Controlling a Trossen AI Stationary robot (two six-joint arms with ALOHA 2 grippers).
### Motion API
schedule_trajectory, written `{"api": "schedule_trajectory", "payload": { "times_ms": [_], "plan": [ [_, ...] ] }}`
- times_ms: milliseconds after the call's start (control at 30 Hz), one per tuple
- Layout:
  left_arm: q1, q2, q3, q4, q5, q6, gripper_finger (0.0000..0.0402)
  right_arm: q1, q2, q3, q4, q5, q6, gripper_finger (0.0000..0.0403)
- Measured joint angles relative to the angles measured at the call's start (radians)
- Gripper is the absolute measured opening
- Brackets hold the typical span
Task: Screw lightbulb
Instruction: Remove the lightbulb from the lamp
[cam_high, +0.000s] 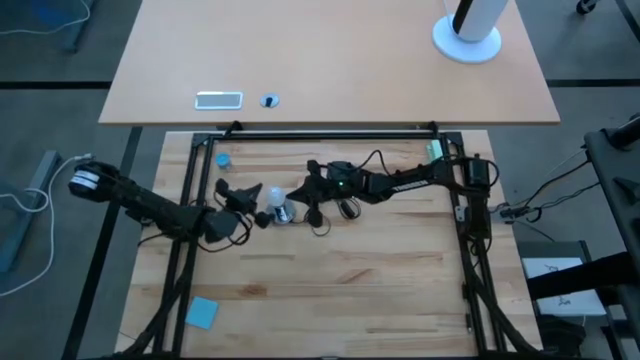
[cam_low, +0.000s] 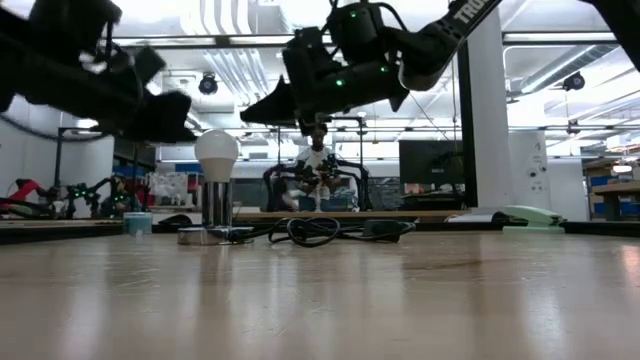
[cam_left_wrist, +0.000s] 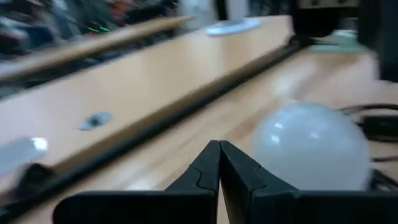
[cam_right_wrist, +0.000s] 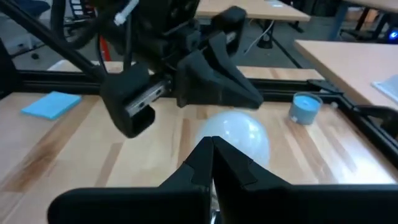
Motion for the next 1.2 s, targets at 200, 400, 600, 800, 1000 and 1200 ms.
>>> {"api": "schedule_trajectory", "payload": {
  "times_ms": [200, 400, 600, 800, 1000, 1200],
  "plan": [
    [0.022, 0.004, -0.01, 0.018, 0.077, 0.046, 0.0, 0.0, 0.012, 0.016, 0.009, 0.005, -0.013, 0.0002],
    [0.053, 0.005, -0.009, 0.019, 0.121, 0.075, 0.0, -0.001, 0.013, 0.02, 0.004, 0.023, -0.016, 0.0002],
    [0.055, 0.011, -0.009, 0.025, 0.129, 0.039, 0.0, 0.002, 0.013, 0.02, 0.008, -0.008, 0.001, 0.0002],
    [0.055, 0.018, -0.009, 0.036, 0.143, 0.014, 0.0, 0.017, 0.089, 0.03, 0.056, -0.004, 0.006, 0.0002],
    [0.055, 0.023, -0.009, 0.045, 0.169, 0.004, 0.0, 0.02, 0.11, 0.049, 0.06, -0.002, -0.003, 0.0002],
    [0.055, 0.027, -0.009, 0.045, 0.173, -0.006, 0.0, 0.02, 0.11, 0.056, 0.057, 0.044, -0.019, 0.0002]
  ]
}}
